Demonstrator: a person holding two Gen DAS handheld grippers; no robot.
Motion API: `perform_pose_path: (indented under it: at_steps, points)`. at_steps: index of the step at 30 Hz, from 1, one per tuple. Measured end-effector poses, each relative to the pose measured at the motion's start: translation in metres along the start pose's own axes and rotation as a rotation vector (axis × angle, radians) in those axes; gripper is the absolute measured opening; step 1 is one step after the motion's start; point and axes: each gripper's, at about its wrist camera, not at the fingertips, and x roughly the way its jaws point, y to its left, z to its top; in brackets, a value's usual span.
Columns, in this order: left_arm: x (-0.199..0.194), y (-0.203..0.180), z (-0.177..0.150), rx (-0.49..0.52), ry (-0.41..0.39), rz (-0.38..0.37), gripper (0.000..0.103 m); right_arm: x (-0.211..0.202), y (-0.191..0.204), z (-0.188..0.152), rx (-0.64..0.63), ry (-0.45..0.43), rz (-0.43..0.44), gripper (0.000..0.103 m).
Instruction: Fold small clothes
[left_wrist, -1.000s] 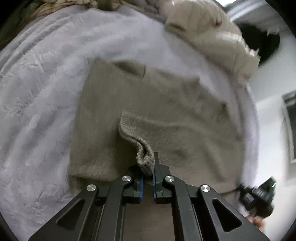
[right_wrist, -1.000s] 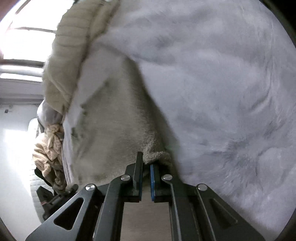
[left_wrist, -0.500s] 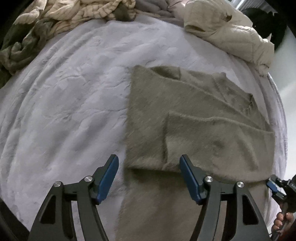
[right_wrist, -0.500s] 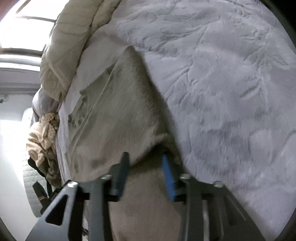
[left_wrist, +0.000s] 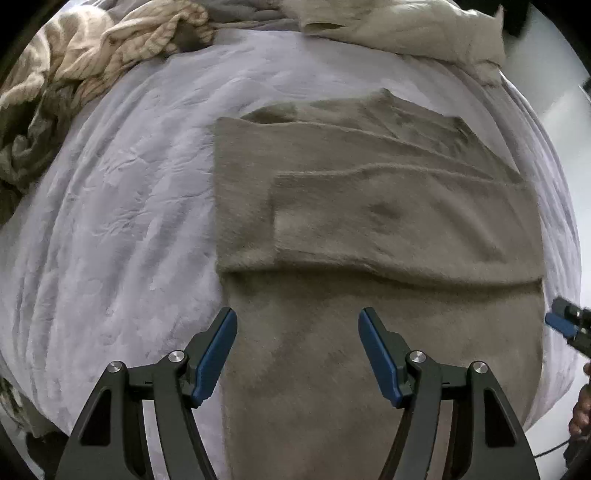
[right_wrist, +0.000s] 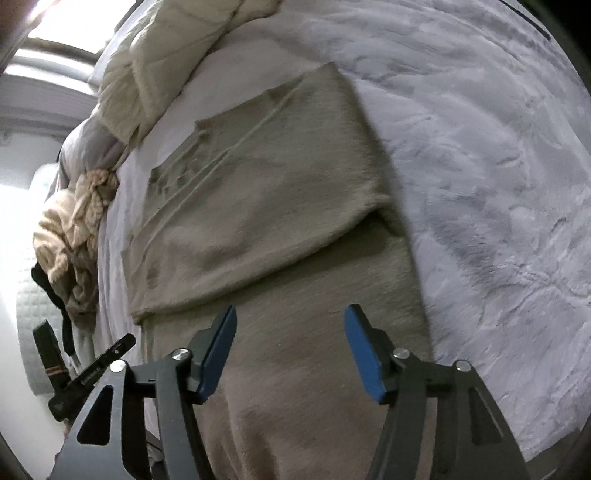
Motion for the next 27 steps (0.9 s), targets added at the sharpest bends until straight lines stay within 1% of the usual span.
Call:
perform_pose_path:
  at_steps: [3,9,12,18,22,25,27]
  points:
    - [-0.006,-0.009,-0.005,0.018,0.011,-0.005,0.069,-0.003,0.013,-0.004,-0.029,0.008,-0.011,0.066]
    - [-0.018,-0.022,-0.015,0.018,0.030,-0.006,0.069,-0.008,0.028,-0.014,-0.060,0.026,-0.015,0.067]
    - [-0.024,-0.028,-0.016,0.018,0.030,0.004,0.069,-0.014,0.031,-0.018,-0.075,0.033,-0.009,0.075]
    - [-0.034,-0.035,-0.021,0.002,0.034,0.030,0.069,-0.023,0.028,-0.019,-0.115,0.039,-0.021,0.076]
    - [-0.040,-0.038,-0.025,-0.019,0.034,0.050,0.069,-0.016,0.013,0.000,-0.096,0.034,-0.032,0.076]
    - [-0.046,-0.038,-0.029,-0.037,0.032,0.067,0.069,-0.003,-0.011,0.026,-0.034,0.023,-0.060,0.076]
    - [-0.049,-0.037,-0.032,-0.044,0.038,0.084,0.069,0.004,-0.030,0.045,0.007,-0.002,-0.086,0.076]
